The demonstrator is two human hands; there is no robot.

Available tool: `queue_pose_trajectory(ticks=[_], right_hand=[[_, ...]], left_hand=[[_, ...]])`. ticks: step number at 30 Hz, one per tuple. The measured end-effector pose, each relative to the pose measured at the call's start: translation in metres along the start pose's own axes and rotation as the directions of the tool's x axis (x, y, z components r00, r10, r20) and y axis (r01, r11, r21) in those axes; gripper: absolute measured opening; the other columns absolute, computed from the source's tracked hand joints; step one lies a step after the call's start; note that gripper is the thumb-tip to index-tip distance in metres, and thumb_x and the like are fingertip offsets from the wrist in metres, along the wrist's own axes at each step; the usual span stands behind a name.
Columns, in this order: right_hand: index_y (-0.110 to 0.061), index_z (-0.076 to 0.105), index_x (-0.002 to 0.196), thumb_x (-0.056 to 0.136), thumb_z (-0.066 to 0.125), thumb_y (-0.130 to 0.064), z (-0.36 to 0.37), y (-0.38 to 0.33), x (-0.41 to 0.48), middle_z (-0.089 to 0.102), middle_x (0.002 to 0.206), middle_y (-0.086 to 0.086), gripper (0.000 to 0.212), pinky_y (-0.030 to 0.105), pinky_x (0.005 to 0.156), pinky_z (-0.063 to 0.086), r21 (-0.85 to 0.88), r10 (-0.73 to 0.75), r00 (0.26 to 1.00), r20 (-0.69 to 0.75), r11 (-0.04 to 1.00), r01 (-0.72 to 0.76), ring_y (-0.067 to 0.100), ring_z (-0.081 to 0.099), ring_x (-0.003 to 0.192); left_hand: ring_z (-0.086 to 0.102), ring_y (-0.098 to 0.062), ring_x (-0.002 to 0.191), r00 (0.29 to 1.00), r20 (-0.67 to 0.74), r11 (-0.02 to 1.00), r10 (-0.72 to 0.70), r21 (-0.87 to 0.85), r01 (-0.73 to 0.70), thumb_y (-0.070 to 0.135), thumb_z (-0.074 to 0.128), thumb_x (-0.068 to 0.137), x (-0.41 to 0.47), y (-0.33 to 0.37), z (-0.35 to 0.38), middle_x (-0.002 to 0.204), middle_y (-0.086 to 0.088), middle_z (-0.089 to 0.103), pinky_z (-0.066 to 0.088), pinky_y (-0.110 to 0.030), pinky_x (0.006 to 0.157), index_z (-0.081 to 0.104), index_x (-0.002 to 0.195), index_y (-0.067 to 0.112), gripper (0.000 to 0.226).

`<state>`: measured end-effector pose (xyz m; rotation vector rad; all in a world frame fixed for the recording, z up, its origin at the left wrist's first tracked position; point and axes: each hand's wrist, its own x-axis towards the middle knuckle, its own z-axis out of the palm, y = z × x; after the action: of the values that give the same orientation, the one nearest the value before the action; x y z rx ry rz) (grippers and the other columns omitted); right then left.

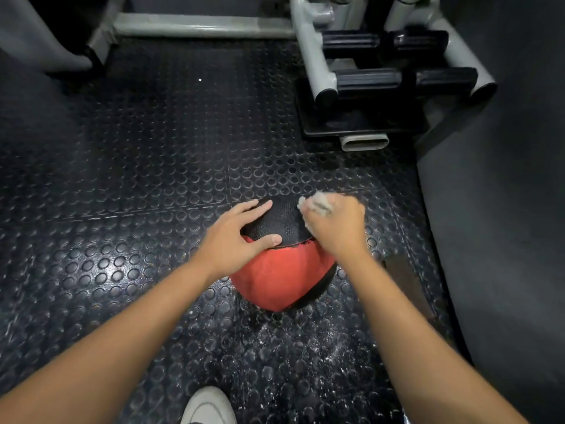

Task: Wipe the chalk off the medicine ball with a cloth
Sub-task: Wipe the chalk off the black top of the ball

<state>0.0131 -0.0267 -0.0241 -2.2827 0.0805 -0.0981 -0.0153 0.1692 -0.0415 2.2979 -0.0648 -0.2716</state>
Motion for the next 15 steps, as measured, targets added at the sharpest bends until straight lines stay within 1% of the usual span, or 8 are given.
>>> queue_pose_trajectory(ticks=[2, 4, 5, 7, 9, 12, 13, 15], right_hand=[[-0.009, 0.062, 0.058, 0.086, 0.07, -0.023, 0.0, -0.008, -0.035, 0.061, 0.06, 0.0, 0.033, 0.027, 0.059, 0.042, -0.041, -0.125, 0.99, -0.06, 0.992, 0.123, 0.016, 0.056, 0.057], [-0.014, 0.075, 0.073, 0.083, 0.074, -0.012, 0.0, -0.005, -0.057, 0.07, 0.08, -0.001, 0.01, 0.02, 0.069, 0.051, 0.076, -0.192, 0.98, -0.054, 0.978, 0.196, 0.008, 0.065, 0.073], [-0.014, 0.076, 0.078, 0.081, 0.074, -0.009, 0.0, -0.002, -0.058, 0.07, 0.084, -0.003, 0.007, 0.018, 0.071, 0.051, 0.127, -0.21, 0.977, -0.041, 0.969, 0.213, 0.005, 0.065, 0.076], [-0.014, 0.074, 0.073, 0.083, 0.074, -0.014, -0.002, 0.0, -0.045, 0.069, 0.078, -0.002, 0.01, 0.017, 0.066, 0.048, 0.111, -0.206, 0.978, -0.039, 0.972, 0.209, 0.007, 0.062, 0.07], [-0.009, 0.06, 0.058, 0.085, 0.071, -0.021, -0.001, -0.001, -0.017, 0.062, 0.062, 0.002, 0.031, 0.025, 0.059, 0.042, 0.019, -0.111, 0.993, -0.051, 0.993, 0.112, 0.014, 0.056, 0.059], [-0.012, 0.039, 0.047, 0.082, 0.066, -0.012, -0.001, -0.007, 0.02, 0.047, 0.044, 0.0, 0.045, 0.027, 0.05, 0.037, 0.045, 0.062, 0.998, 0.011, 0.997, -0.063, 0.01, 0.043, 0.043], [-0.015, 0.036, 0.045, 0.082, 0.065, -0.011, -0.001, -0.009, 0.023, 0.046, 0.042, -0.001, 0.047, 0.026, 0.05, 0.037, 0.064, 0.068, 0.997, 0.037, 0.995, -0.07, 0.01, 0.044, 0.041], [-0.012, 0.044, 0.046, 0.085, 0.067, -0.017, -0.002, -0.01, 0.008, 0.054, 0.047, 0.001, 0.046, 0.031, 0.056, 0.042, -0.002, -0.029, 0.998, 0.052, 1.0, 0.029, 0.018, 0.053, 0.048]], left_hand=[[0.03, -0.004, 0.14, 1.0, 0.0, 0.999, -0.023, -0.024, 0.023, 0.056, 0.071, 0.078, 0.001, 0.001, -0.002, 0.15, 0.022, 0.035, 0.025, -0.03, 0.113, 0.045, 0.137, 0.052, 0.064], [0.03, -0.004, 0.139, 1.0, 0.013, 0.998, -0.028, -0.048, 0.028, 0.054, 0.072, 0.078, 0.0, 0.002, -0.004, 0.15, 0.021, 0.036, 0.025, -0.029, 0.113, 0.046, 0.137, 0.05, 0.065], [0.03, -0.004, 0.139, 1.0, 0.017, 0.999, -0.024, -0.044, 0.024, 0.055, 0.071, 0.078, -0.001, 0.002, -0.004, 0.15, 0.02, 0.036, 0.025, -0.031, 0.115, 0.046, 0.138, 0.05, 0.065], [0.029, -0.005, 0.14, 1.0, 0.017, 1.0, -0.017, -0.018, 0.018, 0.057, 0.07, 0.078, -0.002, 0.002, -0.002, 0.151, 0.02, 0.035, 0.024, -0.035, 0.116, 0.045, 0.139, 0.049, 0.066], [0.028, -0.006, 0.141, 0.999, 0.01, 0.999, -0.035, 0.0, 0.035, 0.061, 0.068, 0.077, -0.002, 0.003, -0.001, 0.151, 0.02, 0.035, 0.024, -0.036, 0.117, 0.043, 0.14, 0.049, 0.068], [0.03, -0.008, 0.14, 0.998, -0.024, 0.998, -0.058, 0.022, 0.058, 0.071, 0.062, 0.072, -0.002, 0.004, 0.0, 0.15, 0.019, 0.036, 0.026, -0.04, 0.116, 0.043, 0.141, 0.048, 0.074], [0.031, -0.009, 0.14, 0.997, -0.037, 0.998, -0.063, 0.027, 0.064, 0.071, 0.062, 0.072, -0.002, 0.004, 0.0, 0.149, 0.018, 0.037, 0.027, -0.04, 0.116, 0.043, 0.14, 0.048, 0.075], [0.033, -0.009, 0.138, 0.996, -0.051, 0.997, -0.073, 0.011, 0.073, 0.068, 0.065, 0.072, -0.003, 0.003, 0.001, 0.148, 0.019, 0.039, 0.029, -0.039, 0.115, 0.044, 0.14, 0.047, 0.074]])
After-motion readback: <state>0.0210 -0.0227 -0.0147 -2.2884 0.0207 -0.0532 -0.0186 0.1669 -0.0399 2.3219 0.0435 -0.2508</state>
